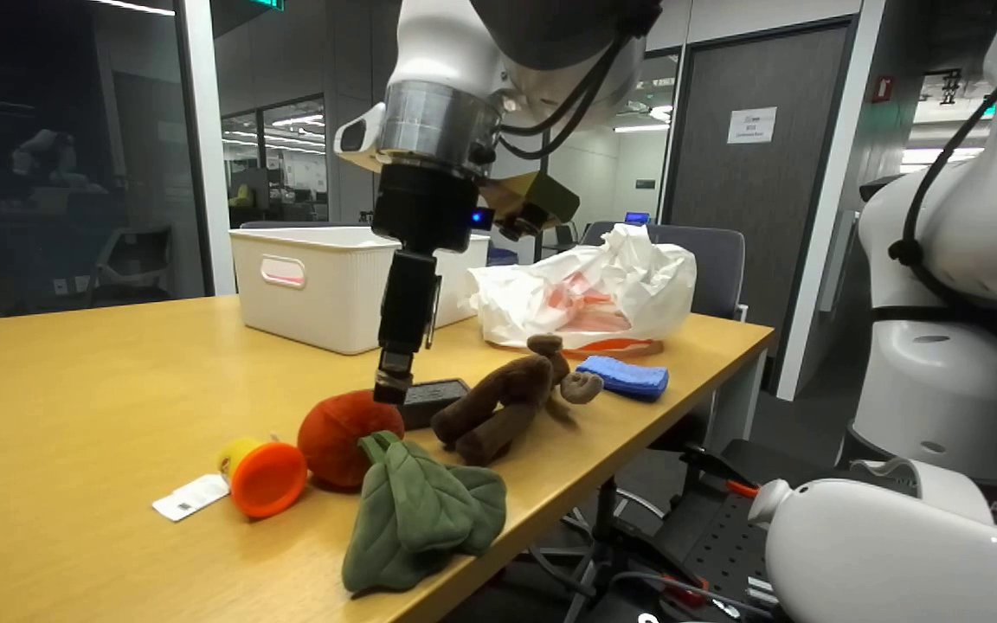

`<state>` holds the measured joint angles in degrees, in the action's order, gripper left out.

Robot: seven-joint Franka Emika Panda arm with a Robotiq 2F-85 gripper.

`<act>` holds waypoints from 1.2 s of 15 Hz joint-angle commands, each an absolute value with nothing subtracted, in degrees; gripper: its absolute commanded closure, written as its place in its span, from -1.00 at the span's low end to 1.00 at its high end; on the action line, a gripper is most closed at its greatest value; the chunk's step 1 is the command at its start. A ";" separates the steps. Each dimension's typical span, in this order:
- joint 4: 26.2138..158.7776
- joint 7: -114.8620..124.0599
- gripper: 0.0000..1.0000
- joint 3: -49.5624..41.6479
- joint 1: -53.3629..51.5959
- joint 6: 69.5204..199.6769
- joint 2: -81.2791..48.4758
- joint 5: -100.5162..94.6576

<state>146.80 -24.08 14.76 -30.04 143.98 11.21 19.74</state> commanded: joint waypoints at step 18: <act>140.94 -14.67 0.46 20.14 -24.07 150.27 -1.67 6.05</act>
<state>142.11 -17.02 19.25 -25.58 149.39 -0.29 7.18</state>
